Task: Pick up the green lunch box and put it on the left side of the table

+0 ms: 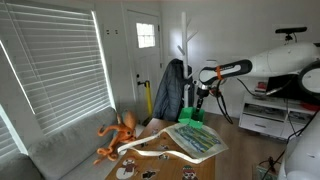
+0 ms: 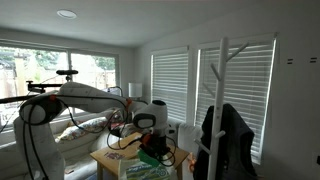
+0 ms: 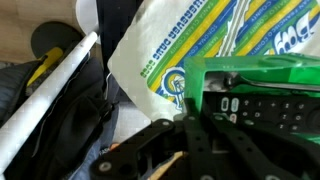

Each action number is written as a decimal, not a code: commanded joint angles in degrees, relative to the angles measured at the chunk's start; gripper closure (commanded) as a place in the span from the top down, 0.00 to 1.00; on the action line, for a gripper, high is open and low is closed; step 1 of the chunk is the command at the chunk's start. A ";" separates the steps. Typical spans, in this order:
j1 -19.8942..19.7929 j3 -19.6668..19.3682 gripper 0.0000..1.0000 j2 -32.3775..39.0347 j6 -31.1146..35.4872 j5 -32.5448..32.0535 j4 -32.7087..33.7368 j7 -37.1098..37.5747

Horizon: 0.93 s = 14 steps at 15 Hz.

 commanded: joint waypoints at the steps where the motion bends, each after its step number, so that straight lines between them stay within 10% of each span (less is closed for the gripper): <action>1: 0.26 -0.82 0.06 -1.27 -0.45 -0.12 0.06 0.43; 4: -0.18 -1.64 0.02 -2.37 -0.68 -0.14 -0.38 0.48; 14: 16.86 13.61 0.02 7.44 2.20 6.10 4.65 -5.13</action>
